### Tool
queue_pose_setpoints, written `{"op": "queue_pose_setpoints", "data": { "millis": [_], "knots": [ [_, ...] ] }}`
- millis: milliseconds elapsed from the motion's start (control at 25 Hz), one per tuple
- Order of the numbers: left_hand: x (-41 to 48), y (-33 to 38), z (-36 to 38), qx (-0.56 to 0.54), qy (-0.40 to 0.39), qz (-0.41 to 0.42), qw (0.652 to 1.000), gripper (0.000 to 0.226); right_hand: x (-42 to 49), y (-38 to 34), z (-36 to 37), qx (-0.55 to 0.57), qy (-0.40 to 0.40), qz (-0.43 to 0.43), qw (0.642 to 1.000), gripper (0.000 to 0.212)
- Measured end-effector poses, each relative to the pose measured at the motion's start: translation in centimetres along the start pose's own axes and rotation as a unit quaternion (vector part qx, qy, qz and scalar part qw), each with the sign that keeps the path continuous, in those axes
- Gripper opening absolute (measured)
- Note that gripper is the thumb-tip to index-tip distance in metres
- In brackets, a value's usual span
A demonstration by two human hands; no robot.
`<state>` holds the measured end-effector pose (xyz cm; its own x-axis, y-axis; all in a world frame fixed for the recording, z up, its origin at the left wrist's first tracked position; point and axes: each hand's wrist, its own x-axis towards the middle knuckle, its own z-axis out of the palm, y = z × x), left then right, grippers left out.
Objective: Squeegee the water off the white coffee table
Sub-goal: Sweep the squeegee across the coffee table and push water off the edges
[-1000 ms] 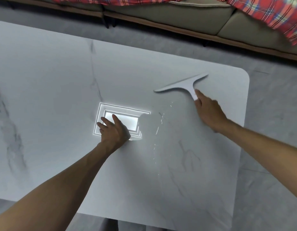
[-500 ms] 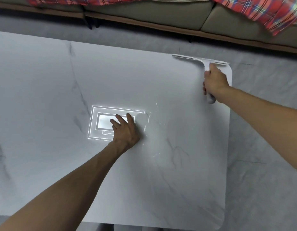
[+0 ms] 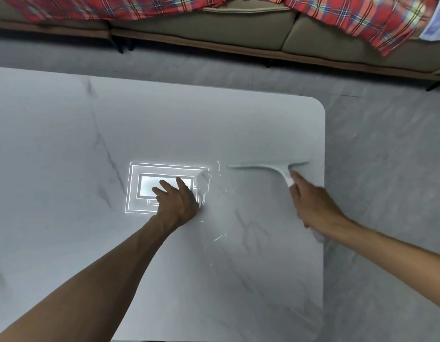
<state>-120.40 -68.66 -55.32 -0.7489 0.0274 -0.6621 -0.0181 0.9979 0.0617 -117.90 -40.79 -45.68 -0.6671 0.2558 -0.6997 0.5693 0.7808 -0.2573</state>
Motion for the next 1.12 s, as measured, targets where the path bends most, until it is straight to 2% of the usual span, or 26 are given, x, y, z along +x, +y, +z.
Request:
{"op": "queue_pose_setpoints", "data": {
  "millis": [120,200,240,320,360,480,560,640,720,840,920,1000,1040,1120],
  "knots": [
    [0.2,0.2,0.5,0.017,-0.036,-0.008,0.999,0.052,6.0,-1.4,-4.0,0.000,0.114,-0.031,0.993,0.043],
    [-0.1,0.2,0.6,0.068,-0.013,0.038,0.997,0.049,10.0,-2.1,-6.3,0.045,0.159,-0.016,0.986,0.039],
    [-0.6,0.3,0.1,0.112,-0.043,0.056,0.991,0.044,11.3,-2.0,-6.8,0.078,0.167,-0.003,0.983,0.035],
    [-0.9,0.0,-0.6,0.190,-0.004,0.081,0.979,0.032,11.9,-1.0,-6.5,0.102,0.164,0.013,0.981,0.032],
    [-0.8,0.0,-0.7,0.209,-0.017,0.091,0.974,0.034,11.3,-0.2,-5.6,0.080,0.159,0.008,0.984,0.033],
    [-0.5,0.3,0.2,0.157,0.014,0.068,0.985,0.048,7.3,3.0,-1.8,0.003,0.140,0.002,0.990,0.041],
    [-0.5,0.2,0.8,0.190,-0.010,0.089,0.978,0.051,3.3,4.8,0.8,0.000,0.101,0.025,0.995,0.047],
    [-0.4,-0.1,0.6,0.206,0.006,0.116,0.972,0.052,-0.7,5.7,2.2,0.004,0.043,0.043,0.998,0.048],
    [-0.4,-0.3,0.6,0.197,-0.013,0.106,0.975,0.052,-2.3,5.6,1.7,0.020,0.014,0.040,0.999,0.045],
    [-0.4,0.1,0.3,0.140,-0.010,0.072,0.988,0.047,1.9,3.7,-1.5,0.017,0.097,0.006,0.995,0.037],
    [-1.1,0.1,-0.8,0.120,-0.046,0.047,0.991,0.034,6.6,1.4,-4.2,0.044,0.149,0.008,0.988,0.037],
    [-1.2,-0.2,-0.1,0.158,-0.007,0.092,0.983,0.019,10.1,-0.1,-5.8,0.103,0.164,0.034,0.980,0.038],
    [-0.9,-0.4,0.4,0.145,-0.005,0.088,0.985,0.019,10.8,-0.4,-5.7,0.123,0.161,0.046,0.978,0.037],
    [-0.6,0.1,0.4,0.119,-0.024,0.021,0.992,0.038,10.0,-0.5,-3.4,0.117,0.144,0.060,0.981,0.039]
  ]
}}
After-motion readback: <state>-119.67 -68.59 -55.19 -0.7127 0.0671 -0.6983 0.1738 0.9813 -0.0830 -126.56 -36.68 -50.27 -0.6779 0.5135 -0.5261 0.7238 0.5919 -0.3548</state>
